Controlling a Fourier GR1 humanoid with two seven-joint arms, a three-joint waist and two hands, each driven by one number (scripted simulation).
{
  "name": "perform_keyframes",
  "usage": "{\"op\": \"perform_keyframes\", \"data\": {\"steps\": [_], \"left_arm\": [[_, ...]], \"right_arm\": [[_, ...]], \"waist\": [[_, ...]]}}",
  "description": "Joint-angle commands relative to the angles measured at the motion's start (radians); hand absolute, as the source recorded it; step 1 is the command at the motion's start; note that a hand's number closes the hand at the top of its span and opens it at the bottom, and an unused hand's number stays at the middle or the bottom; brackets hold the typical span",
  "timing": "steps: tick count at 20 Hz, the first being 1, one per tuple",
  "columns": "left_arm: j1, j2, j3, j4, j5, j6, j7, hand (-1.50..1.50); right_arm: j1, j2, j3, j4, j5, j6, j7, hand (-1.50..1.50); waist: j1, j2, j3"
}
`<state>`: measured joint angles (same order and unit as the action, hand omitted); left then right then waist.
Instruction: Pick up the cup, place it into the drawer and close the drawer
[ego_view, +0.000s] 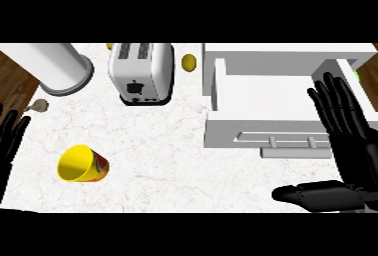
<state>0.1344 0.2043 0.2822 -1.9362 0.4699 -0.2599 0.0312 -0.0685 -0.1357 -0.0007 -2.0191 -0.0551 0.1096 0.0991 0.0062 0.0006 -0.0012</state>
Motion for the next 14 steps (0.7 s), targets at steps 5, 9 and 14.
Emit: {"op": "perform_keyframes", "data": {"steps": [5, 9, 14], "left_arm": [[-0.06, 0.035, 0.061, 0.223, -0.033, -0.046, -0.03, -1.5], [-0.005, 0.018, 0.064, 0.381, -0.115, -0.134, -0.192, -1.5], [-0.081, 0.057, 0.11, 0.6, -0.179, -0.136, -0.294, -1.5]], "right_arm": [[-0.122, 0.002, -0.011, 0.072, -0.011, 0.014, 0.039, -1.5], [-0.091, 0.02, 0.003, 0.131, 0.028, 0.019, -0.053, -1.5], [-0.13, -0.028, -0.072, 0.119, -0.035, 0.052, -0.016, -1.5]], "waist": [[-0.005, 0.0, 0.001], [-0.005, 0.0, 0.001], [-0.009, 0.0, 0.001]]}}
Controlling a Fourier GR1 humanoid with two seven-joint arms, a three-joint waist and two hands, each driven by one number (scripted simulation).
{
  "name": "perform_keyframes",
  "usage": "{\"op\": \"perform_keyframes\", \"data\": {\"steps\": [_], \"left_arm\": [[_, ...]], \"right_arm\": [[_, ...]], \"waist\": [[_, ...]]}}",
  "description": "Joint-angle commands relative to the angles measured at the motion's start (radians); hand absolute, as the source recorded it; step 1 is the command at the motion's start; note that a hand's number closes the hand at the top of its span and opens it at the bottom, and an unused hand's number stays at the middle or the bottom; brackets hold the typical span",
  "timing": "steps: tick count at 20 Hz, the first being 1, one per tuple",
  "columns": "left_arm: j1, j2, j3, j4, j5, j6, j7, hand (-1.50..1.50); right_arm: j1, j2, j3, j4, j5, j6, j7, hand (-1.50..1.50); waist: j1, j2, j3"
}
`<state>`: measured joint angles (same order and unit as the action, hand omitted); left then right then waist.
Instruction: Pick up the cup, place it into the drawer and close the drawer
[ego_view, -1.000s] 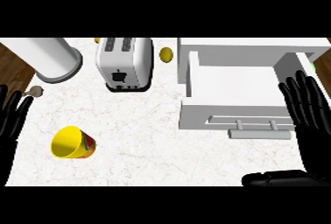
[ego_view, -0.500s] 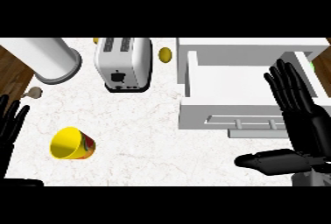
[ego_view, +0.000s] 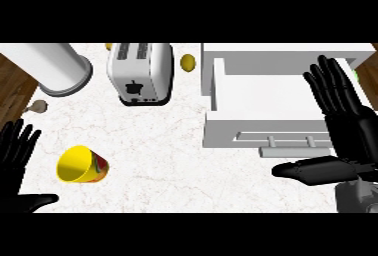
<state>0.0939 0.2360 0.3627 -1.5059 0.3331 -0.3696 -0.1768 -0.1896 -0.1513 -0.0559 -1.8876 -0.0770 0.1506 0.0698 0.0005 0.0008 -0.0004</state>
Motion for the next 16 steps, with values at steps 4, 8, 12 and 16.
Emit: {"op": "perform_keyframes", "data": {"steps": [4, 8, 12, 16], "left_arm": [[-0.019, -0.037, -0.029, 0.271, -0.182, 0.025, -0.225, -1.5], [-0.135, 0.06, 0.028, 0.545, -0.171, -0.048, -0.333, -1.5], [-0.142, 0.047, 0.001, 0.647, -0.236, -0.021, -0.443, -1.5], [-0.174, 0.064, 0.007, 0.82, -0.27, -0.027, -0.589, -1.5]], "right_arm": [[0.021, -0.001, -0.003, -0.062, -0.003, 0.001, 0.034, -1.5], [-0.037, 0.002, -0.006, 0.027, 0.016, 0.002, 0.007, -1.5], [-0.048, -0.031, -0.061, -0.015, -0.038, 0.021, 0.055, -1.5], [-0.109, -0.052, -0.077, -0.025, -0.054, 0.013, 0.122, -1.5]], "waist": [[-0.005, -0.001, 0.0], [-0.004, 0.001, -0.001], [-0.004, 0.0, 0.0], [-0.005, 0.0, -0.001]]}}
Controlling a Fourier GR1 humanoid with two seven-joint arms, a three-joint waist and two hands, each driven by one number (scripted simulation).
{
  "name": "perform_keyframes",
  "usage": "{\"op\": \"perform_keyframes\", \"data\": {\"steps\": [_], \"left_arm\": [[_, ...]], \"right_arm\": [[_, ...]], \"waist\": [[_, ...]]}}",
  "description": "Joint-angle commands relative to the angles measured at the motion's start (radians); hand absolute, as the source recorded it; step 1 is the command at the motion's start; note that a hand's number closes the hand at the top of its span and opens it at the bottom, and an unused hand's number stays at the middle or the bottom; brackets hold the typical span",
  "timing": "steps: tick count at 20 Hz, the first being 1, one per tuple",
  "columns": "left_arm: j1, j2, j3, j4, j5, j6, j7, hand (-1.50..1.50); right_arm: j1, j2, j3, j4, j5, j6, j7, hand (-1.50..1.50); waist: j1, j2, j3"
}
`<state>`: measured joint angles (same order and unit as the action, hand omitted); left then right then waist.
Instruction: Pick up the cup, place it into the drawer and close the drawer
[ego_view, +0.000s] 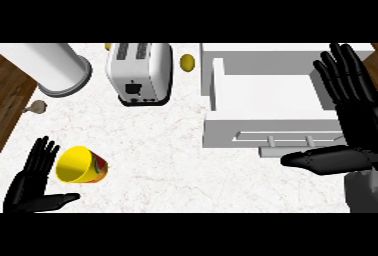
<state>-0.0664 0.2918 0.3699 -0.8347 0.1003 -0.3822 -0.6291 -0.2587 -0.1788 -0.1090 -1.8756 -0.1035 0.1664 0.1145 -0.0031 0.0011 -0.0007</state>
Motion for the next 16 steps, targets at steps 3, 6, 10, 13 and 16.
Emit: {"op": "perform_keyframes", "data": {"steps": [3, 6, 10, 13, 16], "left_arm": [[-0.157, 0.079, 0.015, 0.354, -0.068, -0.004, -0.21, -1.5], [-0.163, 0.068, 0.004, 0.467, -0.094, -0.019, -0.342, -1.5], [-0.236, 0.06, 0.009, 0.556, -0.102, 0.02, -0.382, -1.5], [-0.215, 0.058, 0.0, 0.588, -0.115, 0.019, -0.429, -1.5], [-0.274, 0.024, 0.008, 0.586, -0.105, 0.066, -0.411, -1.5]], "right_arm": [[-0.005, -0.012, -0.017, -0.014, -0.034, 0.022, 0.019, -1.5], [-0.049, -0.001, -0.021, 0.068, 0.003, -0.006, -0.02, -1.5], [-0.019, 0.007, 0.009, -0.001, 0.01, -0.005, 0.009, -1.5], [-0.009, -0.005, 0.007, -0.056, -0.023, 0.006, 0.076, -1.5], [0.016, -0.013, -0.023, -0.006, -0.03, 0.032, -0.012, -1.5]], "waist": [[-0.006, 0.001, -0.001], [-0.004, 0.003, -0.001], [-0.013, 0.004, -0.003], [-0.016, 0.004, -0.003], [-0.018, 0.006, -0.003]]}}
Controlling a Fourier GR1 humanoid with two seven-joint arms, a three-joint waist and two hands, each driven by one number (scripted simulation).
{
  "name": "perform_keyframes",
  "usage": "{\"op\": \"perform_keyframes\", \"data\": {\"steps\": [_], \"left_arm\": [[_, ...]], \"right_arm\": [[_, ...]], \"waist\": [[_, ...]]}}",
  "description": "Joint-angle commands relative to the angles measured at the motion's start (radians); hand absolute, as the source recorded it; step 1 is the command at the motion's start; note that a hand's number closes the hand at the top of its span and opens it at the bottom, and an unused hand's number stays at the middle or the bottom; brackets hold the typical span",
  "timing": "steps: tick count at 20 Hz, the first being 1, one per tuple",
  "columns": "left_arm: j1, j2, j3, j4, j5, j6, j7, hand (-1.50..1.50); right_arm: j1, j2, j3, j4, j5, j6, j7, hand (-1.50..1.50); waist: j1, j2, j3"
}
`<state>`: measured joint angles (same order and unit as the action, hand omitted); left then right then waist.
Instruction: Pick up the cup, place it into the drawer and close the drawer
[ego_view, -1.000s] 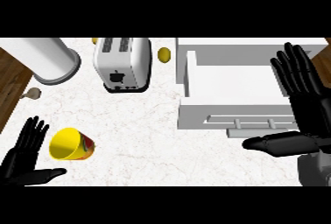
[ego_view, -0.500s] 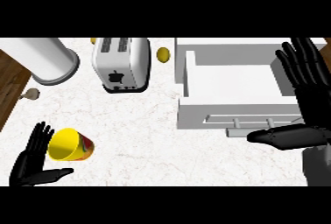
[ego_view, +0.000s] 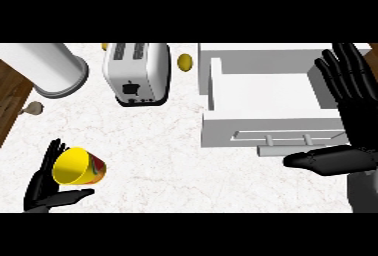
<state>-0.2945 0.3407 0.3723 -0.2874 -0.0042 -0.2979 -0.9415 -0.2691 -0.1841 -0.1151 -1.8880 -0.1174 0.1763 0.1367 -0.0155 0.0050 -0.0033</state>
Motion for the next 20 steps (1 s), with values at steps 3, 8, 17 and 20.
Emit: {"op": "perform_keyframes", "data": {"steps": [3, 8, 17, 20], "left_arm": [[-0.021, 0.007, -0.009, 0.062, -0.019, -0.075, -0.148, -1.5], [-0.056, -0.003, -0.008, 0.076, -0.017, -0.08, -0.142, -1.5], [-0.106, -0.055, -0.026, 0.04, 0.0, -0.217, -0.126, 1.5], [-0.078, -0.048, -0.032, -0.023, -0.027, -0.039, -0.247, 1.5]], "right_arm": [[-0.025, 0.023, 0.038, -0.011, 0.026, -0.025, 0.033, -1.5], [-0.039, -0.053, -0.069, 0.053, -0.064, 0.046, 0.005, -1.5], [0.038, -0.026, -0.022, 0.005, -0.02, 0.042, -0.02, -1.5], [-0.014, -0.039, -0.034, 0.062, 0.005, 0.031, -0.033, -1.5]], "waist": [[-0.001, 0.003, -0.001], [-0.004, 0.004, -0.001], [-0.011, 0.001, -0.001], [0.003, 0.004, -0.001]]}}
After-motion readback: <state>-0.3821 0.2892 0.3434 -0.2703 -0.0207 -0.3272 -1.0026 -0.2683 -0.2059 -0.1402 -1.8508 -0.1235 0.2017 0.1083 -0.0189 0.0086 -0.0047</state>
